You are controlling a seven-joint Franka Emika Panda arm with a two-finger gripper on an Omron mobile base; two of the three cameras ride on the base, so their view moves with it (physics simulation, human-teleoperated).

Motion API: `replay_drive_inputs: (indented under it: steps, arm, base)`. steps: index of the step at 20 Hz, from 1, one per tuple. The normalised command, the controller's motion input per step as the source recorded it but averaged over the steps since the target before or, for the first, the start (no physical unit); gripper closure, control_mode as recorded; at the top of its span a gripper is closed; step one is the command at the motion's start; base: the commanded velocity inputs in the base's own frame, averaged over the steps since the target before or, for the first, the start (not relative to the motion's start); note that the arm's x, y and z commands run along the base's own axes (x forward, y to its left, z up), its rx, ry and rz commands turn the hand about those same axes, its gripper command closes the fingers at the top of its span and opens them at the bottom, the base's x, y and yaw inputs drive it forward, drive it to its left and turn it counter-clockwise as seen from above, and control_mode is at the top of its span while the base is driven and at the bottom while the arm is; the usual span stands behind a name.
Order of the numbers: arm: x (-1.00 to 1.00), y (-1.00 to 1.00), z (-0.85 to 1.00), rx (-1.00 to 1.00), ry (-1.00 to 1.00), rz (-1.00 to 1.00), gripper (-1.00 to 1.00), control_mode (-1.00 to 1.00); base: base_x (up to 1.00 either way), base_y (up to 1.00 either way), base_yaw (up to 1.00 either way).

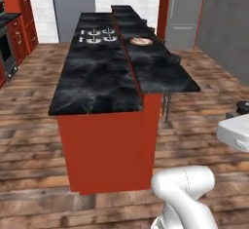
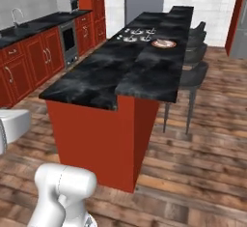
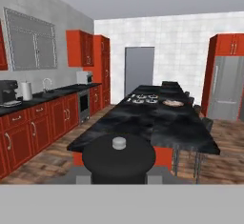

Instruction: Retrieve the shaker from the cabinet and place it next the steak on a plate on the dining table.

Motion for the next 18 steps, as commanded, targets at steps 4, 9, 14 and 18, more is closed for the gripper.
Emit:
replay_drive_inputs:
  steps: [4,9,14,18]
  arm:
    - [0.0,0.0,0.0,0.0,0.0,0.0,1.0,1.0]
    - [0.0,0.0,0.0,0.0,0.0,0.0,1.0,1.0]
    - [0.0,0.0,0.0,0.0,0.0,0.0,1.0,1.0]
    - [0.0,0.0,0.0,0.0,0.0,0.0,1.0,1.0]
  base:
    - [0.14,-1.0,0.32]
    - [0.31,-1.0,0.33]
    - [0.39,-1.0,0.33]
    - [0.65,-1.0,0.35]
